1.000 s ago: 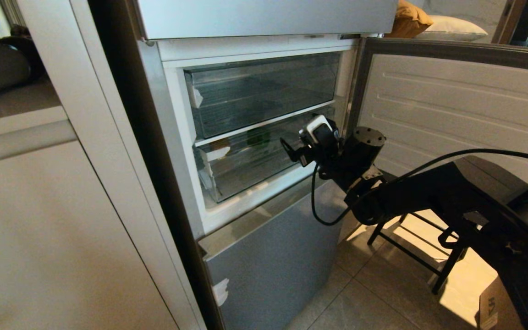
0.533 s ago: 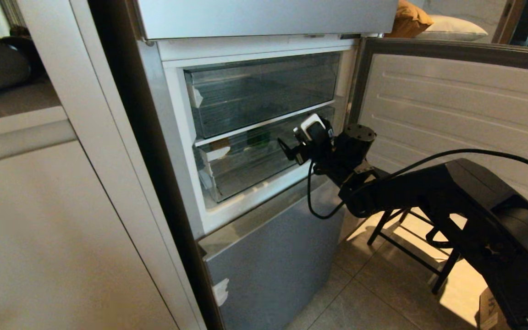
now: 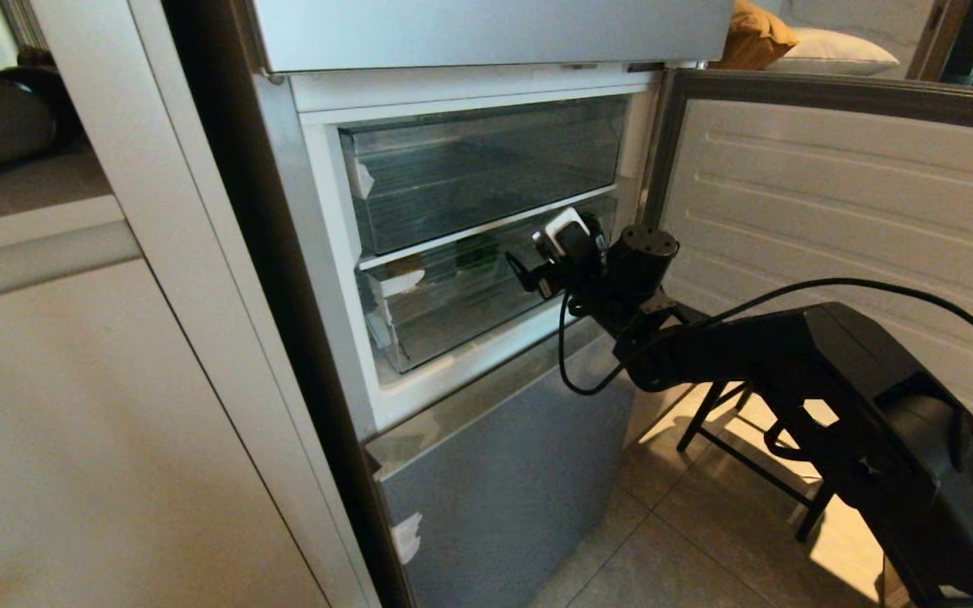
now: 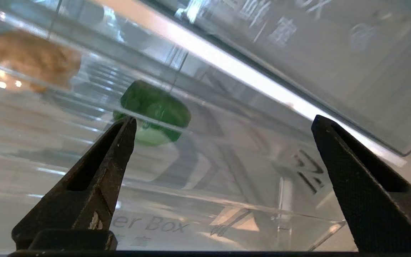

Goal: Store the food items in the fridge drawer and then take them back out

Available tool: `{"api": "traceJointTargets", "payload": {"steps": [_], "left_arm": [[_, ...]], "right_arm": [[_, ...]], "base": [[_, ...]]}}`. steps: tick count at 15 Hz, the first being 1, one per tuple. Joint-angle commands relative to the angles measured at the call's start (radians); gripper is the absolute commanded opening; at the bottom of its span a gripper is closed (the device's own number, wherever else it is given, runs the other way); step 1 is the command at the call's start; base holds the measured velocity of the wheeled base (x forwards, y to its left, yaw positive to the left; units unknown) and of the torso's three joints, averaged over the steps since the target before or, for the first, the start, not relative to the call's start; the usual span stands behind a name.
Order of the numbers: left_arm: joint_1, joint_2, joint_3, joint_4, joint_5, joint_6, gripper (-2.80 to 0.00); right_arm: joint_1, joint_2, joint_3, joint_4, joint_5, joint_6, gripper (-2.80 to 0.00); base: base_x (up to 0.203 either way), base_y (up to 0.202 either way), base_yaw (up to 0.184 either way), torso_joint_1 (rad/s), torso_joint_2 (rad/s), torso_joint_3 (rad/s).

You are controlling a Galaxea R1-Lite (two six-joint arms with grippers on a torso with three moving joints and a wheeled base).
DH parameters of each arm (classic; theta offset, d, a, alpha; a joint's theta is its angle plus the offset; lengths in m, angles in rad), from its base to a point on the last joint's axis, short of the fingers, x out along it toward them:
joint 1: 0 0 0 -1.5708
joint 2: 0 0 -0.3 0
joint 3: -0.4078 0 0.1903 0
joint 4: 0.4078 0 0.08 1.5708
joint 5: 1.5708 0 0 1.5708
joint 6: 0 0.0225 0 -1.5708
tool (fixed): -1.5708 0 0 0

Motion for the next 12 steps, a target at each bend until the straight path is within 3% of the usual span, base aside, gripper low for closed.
{"api": "traceJointTargets", "payload": {"steps": [1,12], "left_arm": [[0.000,0.000,-0.001,0.000,0.000,0.000,-2.80],[0.000,0.000,0.000,0.000,0.000,0.000,-2.80]], "right_arm": [[-0.001,0.010,-0.006,-0.003,0.000,-0.007,0.00],[-0.002,-0.006,-0.014,-0.035,0.000,-0.008,0.00]], "base": [[0.000,0.000,0.000,0.000,0.00,0.000],[0.000,0.000,0.000,0.000,0.00,0.000]]}}
